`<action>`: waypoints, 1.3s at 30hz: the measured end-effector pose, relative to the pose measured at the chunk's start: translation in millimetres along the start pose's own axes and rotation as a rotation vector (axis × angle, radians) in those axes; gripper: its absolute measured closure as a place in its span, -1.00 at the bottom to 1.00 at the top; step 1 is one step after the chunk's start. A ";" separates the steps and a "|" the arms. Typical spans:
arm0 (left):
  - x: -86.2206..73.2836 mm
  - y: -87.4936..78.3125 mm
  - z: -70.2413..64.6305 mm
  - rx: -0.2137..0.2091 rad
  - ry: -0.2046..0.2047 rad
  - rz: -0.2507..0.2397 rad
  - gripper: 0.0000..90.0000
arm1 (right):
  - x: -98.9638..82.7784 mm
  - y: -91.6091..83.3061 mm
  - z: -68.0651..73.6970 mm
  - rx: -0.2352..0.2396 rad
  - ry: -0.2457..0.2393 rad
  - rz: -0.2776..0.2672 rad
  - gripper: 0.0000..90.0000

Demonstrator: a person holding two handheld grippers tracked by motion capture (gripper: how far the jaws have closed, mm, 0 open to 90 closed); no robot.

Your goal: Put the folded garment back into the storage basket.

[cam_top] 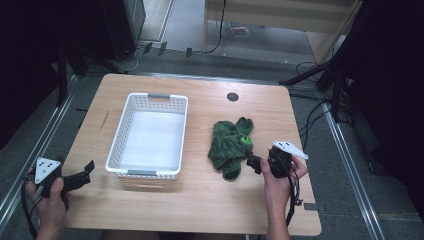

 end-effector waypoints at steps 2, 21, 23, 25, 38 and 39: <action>0.1 0.1 -0.1 0.001 0.000 0.002 -1.00 | 2.4 2.9 4.1 0.006 -0.006 0.009 -0.93; 0.8 0.8 1.8 -0.009 -0.025 -0.001 -1.00 | 23.0 33.8 42.9 0.062 -0.035 0.045 -0.92; 0.9 0.8 1.9 -0.010 -0.029 0.000 -1.00 | 26.5 40.5 47.2 0.060 -0.032 0.063 -0.90; 0.9 0.9 2.3 -0.010 -0.030 0.001 -1.00 | 26.8 42.6 47.5 0.062 -0.027 0.063 -0.88; 1.3 1.2 3.3 -0.012 -0.042 0.004 -1.00 | 28.5 74.9 56.5 0.020 0.026 0.147 -0.83; 1.3 1.2 3.4 -0.012 -0.043 0.004 -1.00 | 27.8 77.4 56.0 0.017 0.024 0.152 -0.83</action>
Point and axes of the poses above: each handheld gripper's, and its own axes: y roughly forward along the jaws, x roughly out of its top, z roughly to its left, the point moved 1 cm from there along y, roughly forward along the jaws, and after that the axes turned 10 degrees about -y, right-handed, at the moved point
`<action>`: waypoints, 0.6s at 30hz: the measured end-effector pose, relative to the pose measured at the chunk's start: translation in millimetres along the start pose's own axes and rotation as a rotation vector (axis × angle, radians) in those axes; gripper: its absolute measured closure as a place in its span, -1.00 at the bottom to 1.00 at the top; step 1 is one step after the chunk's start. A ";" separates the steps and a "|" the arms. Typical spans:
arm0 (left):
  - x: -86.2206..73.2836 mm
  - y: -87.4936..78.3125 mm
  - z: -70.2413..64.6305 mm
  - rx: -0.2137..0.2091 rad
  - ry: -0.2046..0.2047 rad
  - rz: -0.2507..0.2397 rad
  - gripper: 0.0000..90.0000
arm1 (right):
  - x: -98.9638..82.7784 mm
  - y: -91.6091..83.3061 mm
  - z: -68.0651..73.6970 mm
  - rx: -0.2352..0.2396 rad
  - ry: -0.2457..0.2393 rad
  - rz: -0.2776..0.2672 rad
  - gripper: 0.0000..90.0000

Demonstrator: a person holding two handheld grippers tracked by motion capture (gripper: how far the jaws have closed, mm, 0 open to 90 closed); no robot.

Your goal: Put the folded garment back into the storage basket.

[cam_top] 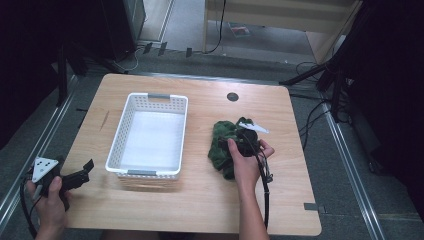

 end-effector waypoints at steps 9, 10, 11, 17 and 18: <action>0.1 0.3 0.2 0.000 -0.005 0.000 -1.00 | -2.1 19.6 -2.7 -0.050 0.055 0.070 -0.83; 0.2 0.3 0.2 0.000 -0.004 0.000 -1.00 | -2.0 21.0 -2.9 -0.049 0.052 0.071 -0.84; 0.1 0.2 0.2 0.000 -0.004 0.000 -1.00 | -2.0 22.2 -3.2 -0.055 0.052 0.077 -0.83; 0.1 0.2 0.1 0.001 -0.005 0.000 -1.00 | -6.4 28.4 -6.5 -0.097 0.074 0.099 -0.86; 0.0 0.2 0.1 0.001 -0.004 -0.001 -1.00 | -7.5 30.9 -6.5 -0.102 0.069 0.109 -0.87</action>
Point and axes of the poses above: each handheld gripper's, and its own axes: y roughly forward along the jaws, x roughly out of its top, z roughly to its left, the point moved 1 cm from there along y, roughly forward along the jaws, and after that the axes turned 10 degrees about -y, right-handed, at the moved point
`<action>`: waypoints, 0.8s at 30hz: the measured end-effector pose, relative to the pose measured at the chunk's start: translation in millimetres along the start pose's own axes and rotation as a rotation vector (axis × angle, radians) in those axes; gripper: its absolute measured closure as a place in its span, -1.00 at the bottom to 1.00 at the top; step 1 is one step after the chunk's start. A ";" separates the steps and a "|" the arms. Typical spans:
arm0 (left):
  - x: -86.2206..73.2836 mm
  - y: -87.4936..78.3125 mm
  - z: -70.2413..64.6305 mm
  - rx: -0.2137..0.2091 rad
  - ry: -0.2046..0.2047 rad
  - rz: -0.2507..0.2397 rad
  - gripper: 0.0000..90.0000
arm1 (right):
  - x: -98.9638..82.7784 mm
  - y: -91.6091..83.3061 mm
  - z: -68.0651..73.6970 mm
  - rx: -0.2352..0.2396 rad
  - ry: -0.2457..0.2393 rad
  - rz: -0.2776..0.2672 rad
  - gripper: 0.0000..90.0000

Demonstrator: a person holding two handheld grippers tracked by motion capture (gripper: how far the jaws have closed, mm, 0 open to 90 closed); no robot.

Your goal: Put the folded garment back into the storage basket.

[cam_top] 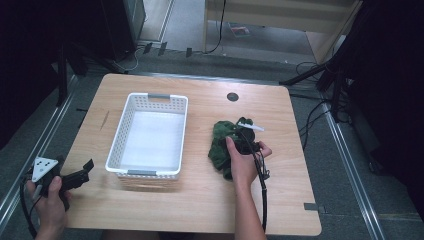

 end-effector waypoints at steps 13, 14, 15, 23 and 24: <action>-0.1 0.1 -0.1 0.003 0.000 -0.001 -1.00 | -7.1 12.8 7.1 -0.053 -0.063 0.038 -0.81; 0.0 0.1 0.0 0.004 0.001 0.000 -1.00 | -8.5 13.1 9.4 -0.066 -0.071 0.036 -0.78; 0.0 0.1 0.0 0.004 0.001 0.000 -1.00 | -9.2 13.4 9.3 -0.067 -0.073 0.029 -0.75; 0.0 0.2 -0.1 0.003 0.001 0.002 -1.00 | -13.9 16.8 8.9 -0.080 -0.065 0.027 -0.61; 0.0 0.3 0.0 0.002 0.000 0.001 -1.00 | -14.4 16.8 8.0 -0.075 -0.073 0.023 -0.61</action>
Point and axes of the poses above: each handheld gripper's, and its own axes: y roughly forward along the jaws, x roughly out of its top, z roughly to its left, the point moved 1 cm from there along y, roughly forward along the jaws, and after that the axes turned 10 degrees about -y, right-handed, at the moved point
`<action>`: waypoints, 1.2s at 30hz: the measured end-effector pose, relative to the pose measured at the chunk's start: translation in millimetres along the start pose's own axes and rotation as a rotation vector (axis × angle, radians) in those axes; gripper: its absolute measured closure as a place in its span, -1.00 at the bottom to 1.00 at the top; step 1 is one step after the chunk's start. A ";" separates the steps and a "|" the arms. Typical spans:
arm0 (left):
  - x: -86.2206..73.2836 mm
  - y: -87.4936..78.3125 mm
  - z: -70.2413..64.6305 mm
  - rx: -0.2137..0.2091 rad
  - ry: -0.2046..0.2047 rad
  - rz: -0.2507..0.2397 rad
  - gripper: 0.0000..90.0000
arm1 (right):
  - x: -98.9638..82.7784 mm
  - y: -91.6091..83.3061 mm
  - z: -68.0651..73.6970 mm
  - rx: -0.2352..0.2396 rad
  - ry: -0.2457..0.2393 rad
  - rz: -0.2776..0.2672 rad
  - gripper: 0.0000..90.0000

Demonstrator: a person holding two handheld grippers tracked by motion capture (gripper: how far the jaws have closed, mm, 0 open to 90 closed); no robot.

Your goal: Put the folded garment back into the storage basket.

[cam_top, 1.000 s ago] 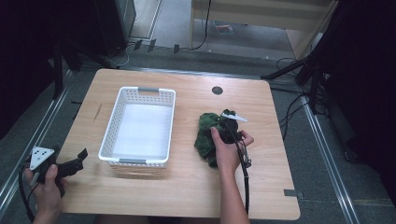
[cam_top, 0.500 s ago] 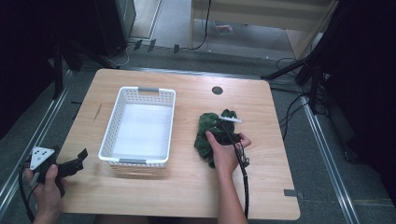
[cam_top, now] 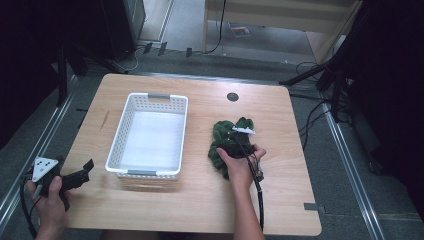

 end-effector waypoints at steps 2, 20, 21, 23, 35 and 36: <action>0.0 -0.1 0.0 0.000 -0.002 0.000 -1.00 | -0.8 0.3 0.4 -0.003 -0.006 -0.008 -0.62; 0.2 0.5 0.1 0.001 -0.004 0.008 -1.00 | -3.7 -2.3 5.3 -0.004 -0.031 0.004 -0.57; 0.2 0.5 0.1 0.001 -0.005 0.008 -1.00 | -3.7 -2.3 5.3 -0.004 -0.031 0.004 -0.57; 0.1 0.3 0.2 0.000 -0.007 0.010 -1.00 | -4.1 -3.0 6.5 -0.008 -0.044 0.003 -0.48; 0.4 1.0 0.9 -0.001 -0.022 0.026 -1.00 | -5.0 -7.5 15.9 0.010 -0.040 -0.030 0.41; 0.4 1.1 0.9 -0.002 -0.023 0.025 -1.00 | -5.0 -7.5 16.1 0.010 -0.041 -0.028 0.44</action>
Point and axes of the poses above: each handheld gripper's, and its own axes: y roughly forward along the jaws, x roughly out of its top, z roughly to its left, the point moved 1 cm from there along y, roughly forward along the jaws, and after that the axes turned 10 degrees about -y, right-handed, at the moved point
